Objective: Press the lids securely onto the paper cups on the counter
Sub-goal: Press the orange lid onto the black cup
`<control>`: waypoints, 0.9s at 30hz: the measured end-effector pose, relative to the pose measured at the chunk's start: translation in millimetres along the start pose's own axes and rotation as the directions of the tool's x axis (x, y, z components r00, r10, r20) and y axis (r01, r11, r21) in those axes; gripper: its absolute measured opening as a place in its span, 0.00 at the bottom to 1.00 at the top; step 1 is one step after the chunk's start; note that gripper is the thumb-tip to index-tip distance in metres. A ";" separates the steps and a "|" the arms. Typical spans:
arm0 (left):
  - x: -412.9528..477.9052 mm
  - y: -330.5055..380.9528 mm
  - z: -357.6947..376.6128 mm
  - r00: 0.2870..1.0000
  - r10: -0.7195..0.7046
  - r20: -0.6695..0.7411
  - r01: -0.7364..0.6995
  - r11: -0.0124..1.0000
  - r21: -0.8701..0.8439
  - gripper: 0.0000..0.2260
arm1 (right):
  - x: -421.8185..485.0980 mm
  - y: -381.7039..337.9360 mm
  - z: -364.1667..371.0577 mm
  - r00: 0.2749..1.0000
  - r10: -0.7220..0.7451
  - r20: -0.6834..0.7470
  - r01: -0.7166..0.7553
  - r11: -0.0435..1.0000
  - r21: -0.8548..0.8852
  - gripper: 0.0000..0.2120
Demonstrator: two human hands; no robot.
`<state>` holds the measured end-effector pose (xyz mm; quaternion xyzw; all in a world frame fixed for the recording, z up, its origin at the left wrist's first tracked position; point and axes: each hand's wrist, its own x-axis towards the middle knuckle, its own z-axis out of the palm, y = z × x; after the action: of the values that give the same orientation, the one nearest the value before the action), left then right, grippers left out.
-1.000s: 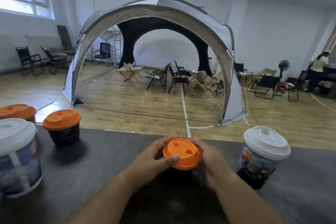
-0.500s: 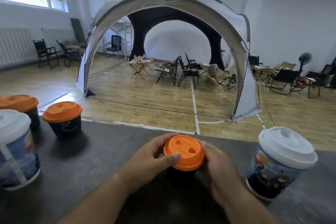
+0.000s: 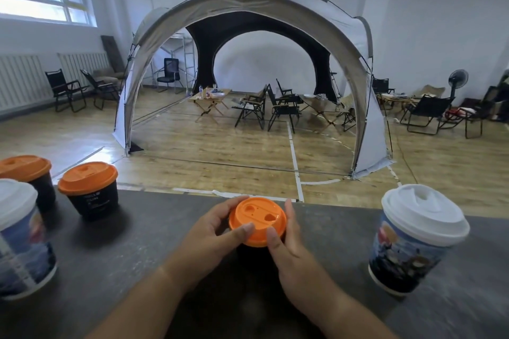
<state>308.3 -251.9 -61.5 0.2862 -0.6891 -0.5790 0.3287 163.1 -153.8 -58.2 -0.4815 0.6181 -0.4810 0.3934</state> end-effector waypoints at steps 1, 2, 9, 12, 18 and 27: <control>0.2 0.2 -0.4 1.000 0.000 0.001 0.000 1.000 -0.001 0.32 | 0.1 0.0 -0.8 1.000 0.003 0.006 -0.002 1.000 -0.017 0.33; 0.5 0.3 -0.4 1.000 0.001 0.007 -0.001 1.000 -0.001 0.33 | 0.4 0.0 -1.6 1.000 -0.002 0.006 0.002 1.000 -0.024 0.33; -6.9 6.7 14.2 0.998 -0.039 0.042 0.035 0.996 0.079 0.43 | 2.4 0.6 -6.9 0.999 -0.010 -0.032 0.014 0.988 0.152 0.29; -9.4 11.5 22.0 1.000 -0.016 -0.008 0.018 0.983 0.183 0.34 | 4.1 0.2 -6.4 0.999 0.002 -0.041 0.007 0.976 0.216 0.24; -7.7 9.5 22.2 0.996 -0.040 -0.079 0.041 0.999 0.013 0.26 | 6.7 2.2 -8.5 0.996 -0.030 -0.089 0.053 0.963 0.263 0.26; -5.6 7.6 17.8 0.974 0.004 -0.227 0.015 0.997 0.081 0.13 | 7.3 5.4 -15.6 0.998 -0.017 -0.060 0.029 0.978 0.207 0.15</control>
<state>297.7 -235.4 -56.8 0.3656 -0.6695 -0.5146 0.3916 145.5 -157.2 -60.1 -0.4307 0.5701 -0.5612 0.4177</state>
